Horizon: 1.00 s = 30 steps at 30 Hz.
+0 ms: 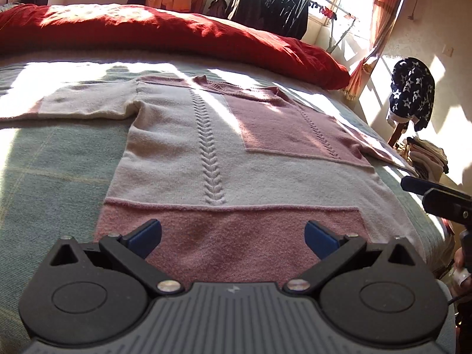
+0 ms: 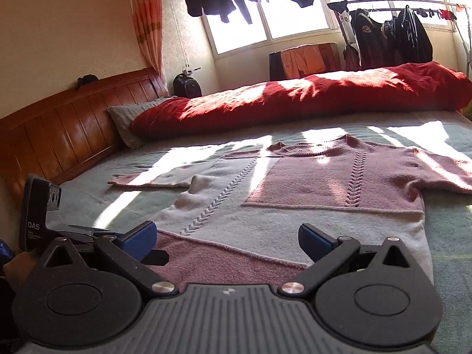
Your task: Fold clothes
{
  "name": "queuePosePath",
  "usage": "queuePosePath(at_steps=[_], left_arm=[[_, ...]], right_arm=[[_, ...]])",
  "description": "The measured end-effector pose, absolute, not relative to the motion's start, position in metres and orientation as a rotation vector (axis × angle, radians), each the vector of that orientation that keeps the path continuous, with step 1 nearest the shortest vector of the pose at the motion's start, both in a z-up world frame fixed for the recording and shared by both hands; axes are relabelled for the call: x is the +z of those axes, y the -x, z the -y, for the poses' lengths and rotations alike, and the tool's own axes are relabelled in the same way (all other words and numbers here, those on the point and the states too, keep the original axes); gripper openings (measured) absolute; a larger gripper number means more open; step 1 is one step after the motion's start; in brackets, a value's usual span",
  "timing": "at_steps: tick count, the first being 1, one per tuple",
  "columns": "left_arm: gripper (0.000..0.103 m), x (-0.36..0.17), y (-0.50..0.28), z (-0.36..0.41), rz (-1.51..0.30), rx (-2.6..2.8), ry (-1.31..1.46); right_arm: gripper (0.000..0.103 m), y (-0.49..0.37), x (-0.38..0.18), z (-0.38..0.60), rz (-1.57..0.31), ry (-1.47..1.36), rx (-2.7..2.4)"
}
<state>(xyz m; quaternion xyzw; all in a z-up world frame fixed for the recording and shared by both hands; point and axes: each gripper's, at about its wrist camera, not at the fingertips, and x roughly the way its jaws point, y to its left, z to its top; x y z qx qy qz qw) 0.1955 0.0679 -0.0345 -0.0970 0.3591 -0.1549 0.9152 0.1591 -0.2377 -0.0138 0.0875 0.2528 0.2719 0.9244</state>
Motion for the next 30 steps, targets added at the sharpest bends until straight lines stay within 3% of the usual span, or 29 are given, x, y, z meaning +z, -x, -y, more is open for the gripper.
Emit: queuePosePath(at_steps=[6, 11, 19, 25, 30], left_arm=[[0.102, 0.004, -0.258, -0.082, -0.727, -0.291, 0.28], [0.102, -0.01, -0.326, -0.075, -0.794, -0.3, 0.418], [0.102, -0.063, -0.352, -0.089, -0.913, -0.166, 0.541], [0.102, -0.025, -0.37, -0.085, -0.811, -0.187, 0.539], [0.102, -0.036, -0.406, -0.069, -0.842, -0.203, 0.54]], right_arm=[[0.103, -0.222, -0.046, 0.209, -0.678, -0.186, 0.615], [0.103, -0.233, -0.086, 0.201, -0.706, -0.284, 0.644], [0.103, -0.231, -0.081, 0.198, -0.711, -0.182, 0.683], [0.103, -0.23, -0.08, 0.2, -0.716, -0.182, 0.686], [0.103, -0.225, -0.081, 0.194, -0.702, -0.128, 0.675]])
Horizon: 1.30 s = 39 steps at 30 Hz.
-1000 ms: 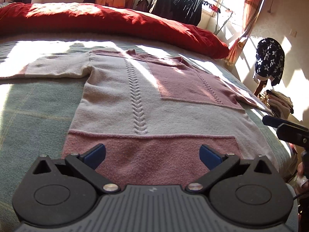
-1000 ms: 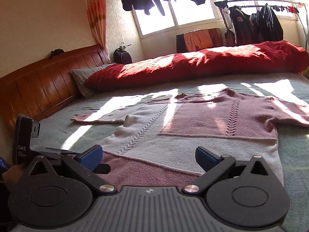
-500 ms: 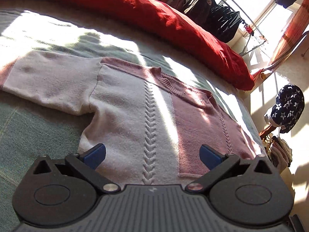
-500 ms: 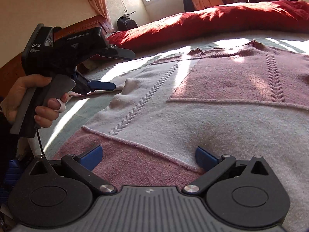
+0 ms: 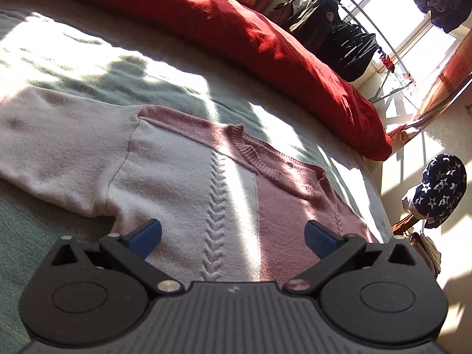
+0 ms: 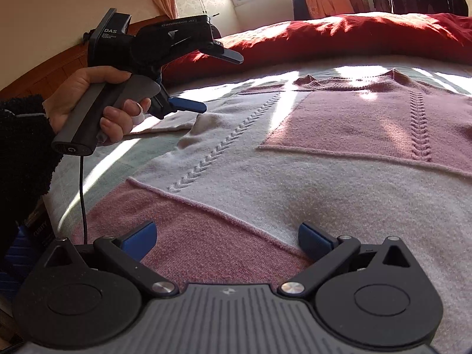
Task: Fold clothes
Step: 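Move the left tool over to the cuff of the outstretched pink sleeve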
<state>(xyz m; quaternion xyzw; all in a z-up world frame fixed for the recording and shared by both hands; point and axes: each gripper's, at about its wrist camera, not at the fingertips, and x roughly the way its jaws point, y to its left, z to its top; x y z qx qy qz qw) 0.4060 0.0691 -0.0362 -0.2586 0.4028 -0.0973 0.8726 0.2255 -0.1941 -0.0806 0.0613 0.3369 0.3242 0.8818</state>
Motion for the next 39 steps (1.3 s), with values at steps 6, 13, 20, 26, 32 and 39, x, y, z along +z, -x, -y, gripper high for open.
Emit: queuePosePath(at_steps=[6, 13, 20, 26, 32, 39], left_arm=[[0.102, -0.059, -0.419, -0.082, -0.891, -0.107, 0.543], [0.102, -0.04, -0.417, -0.065, -0.86, -0.133, 0.493], [0.102, -0.059, -0.419, -0.057, -0.911, -0.105, 0.462], [0.102, -0.033, -0.428, -0.06, -0.832, -0.135, 0.49], [0.102, -0.05, -0.465, -0.058, -0.849, -0.1, 0.495], [0.102, -0.053, -0.462, -0.063, -0.878, -0.08, 0.478]], right_arm=[[0.103, -0.225, -0.081, 0.191, -0.696, -0.095, 0.672], [0.103, -0.228, -0.081, 0.198, -0.711, -0.149, 0.683], [0.103, -0.227, -0.08, 0.196, -0.714, -0.143, 0.683], [0.103, -0.229, -0.08, 0.202, -0.721, -0.181, 0.687], [0.103, -0.23, -0.08, 0.205, -0.727, -0.199, 0.693], [0.103, -0.232, -0.08, 0.207, -0.734, -0.217, 0.7]])
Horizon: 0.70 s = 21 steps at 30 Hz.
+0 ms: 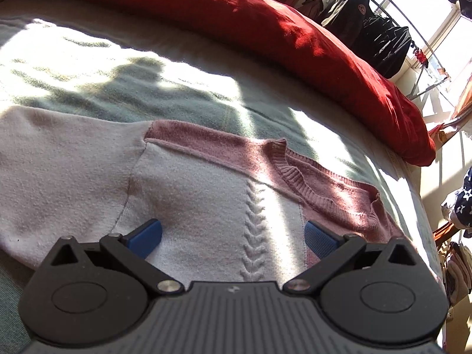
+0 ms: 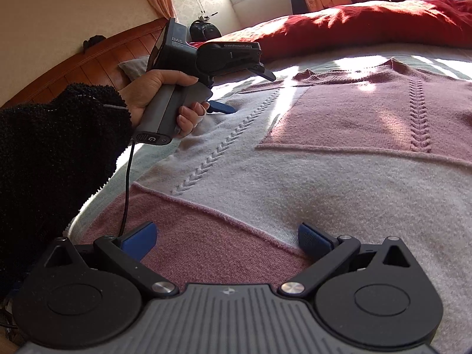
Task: Fold clothes
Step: 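Move the left tool over to the cuff of the outstretched pink sleeve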
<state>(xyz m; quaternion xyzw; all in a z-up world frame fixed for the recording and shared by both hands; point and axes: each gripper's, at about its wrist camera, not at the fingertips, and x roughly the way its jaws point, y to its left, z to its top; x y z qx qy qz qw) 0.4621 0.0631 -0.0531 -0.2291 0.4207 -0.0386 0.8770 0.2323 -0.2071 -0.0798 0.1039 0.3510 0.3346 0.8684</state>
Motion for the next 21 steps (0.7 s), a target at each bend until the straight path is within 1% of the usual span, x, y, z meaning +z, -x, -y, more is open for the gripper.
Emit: queuePosePath(at_steps=[4, 9, 11, 16, 21], left_arm=[[0.102, -0.037, -0.451, -0.067, -0.848, -0.091, 0.496], [0.102, -0.05, -0.446, -0.067, -0.926, -0.073, 0.505], [0.102, -0.044, -0.44, -0.067, -0.912, -0.059, 0.473], [0.102, 0.005, -0.423, -0.092, -0.792, -0.047, 0.415], [0.102, 0.036, -0.404, -0.154, -0.707, 0.084, 0.413]], right_arm=[[0.103, -0.233, -0.08, 0.208, -0.737, -0.221, 0.702], [0.103, -0.231, -0.079, 0.208, -0.738, -0.219, 0.701], [0.103, -0.232, -0.079, 0.209, -0.74, -0.223, 0.704], [0.103, -0.233, -0.078, 0.213, -0.744, -0.249, 0.716], [0.103, -0.234, -0.078, 0.215, -0.748, -0.262, 0.721]])
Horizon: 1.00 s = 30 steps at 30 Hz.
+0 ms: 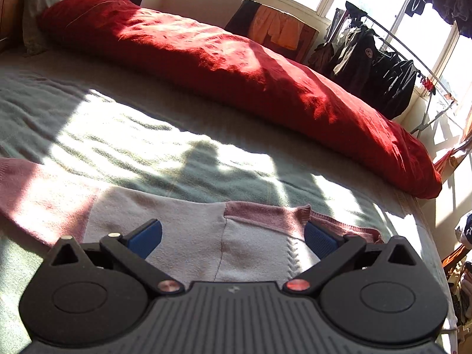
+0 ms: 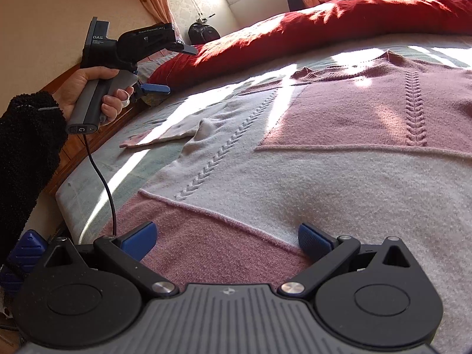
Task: Fold clothes
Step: 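Move the left tool over to the cuff of the outstretched pink sleeve, then close the left tool on the pink sleeve cuff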
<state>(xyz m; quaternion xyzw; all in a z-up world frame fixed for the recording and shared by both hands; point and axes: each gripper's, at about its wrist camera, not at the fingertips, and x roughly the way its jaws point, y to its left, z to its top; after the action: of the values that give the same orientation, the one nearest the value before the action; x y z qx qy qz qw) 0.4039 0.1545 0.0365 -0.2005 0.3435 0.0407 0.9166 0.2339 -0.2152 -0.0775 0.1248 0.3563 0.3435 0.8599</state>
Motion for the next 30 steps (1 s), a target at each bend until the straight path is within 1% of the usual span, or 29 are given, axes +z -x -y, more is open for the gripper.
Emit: queuePosePath(at_steps=[4, 11, 14, 22, 28, 30], left_arm=[[0.102, 0.036, -0.39, -0.215, -0.682, 0.213, 0.447], [0.102, 0.001, -0.368, -0.316, -0.662, 0.398, 0.561], [0.102, -0.011, -0.366, -0.35, -0.638, 0.432, 0.613], [0.102, -0.04, -0.389, -0.405, -0.591, 0.388, 0.69], [0.102, -0.064, -0.403, -0.421, -0.644, 0.417, 0.672], [0.102, -0.066, -0.396, -0.422, -0.643, 0.423, 0.664]], right_arm=[[0.103, -0.232, -0.075, 0.213, -0.743, -0.232, 0.718], [0.103, -0.228, -0.065, 0.218, -0.676, -0.225, 0.701], [0.103, -0.233, -0.069, 0.217, -0.684, -0.232, 0.688], [0.103, -0.24, -0.081, 0.203, -0.684, -0.206, 0.684], [0.103, -0.247, -0.086, 0.205, -0.675, -0.263, 0.685], [0.103, -0.247, -0.087, 0.205, -0.671, -0.269, 0.685]])
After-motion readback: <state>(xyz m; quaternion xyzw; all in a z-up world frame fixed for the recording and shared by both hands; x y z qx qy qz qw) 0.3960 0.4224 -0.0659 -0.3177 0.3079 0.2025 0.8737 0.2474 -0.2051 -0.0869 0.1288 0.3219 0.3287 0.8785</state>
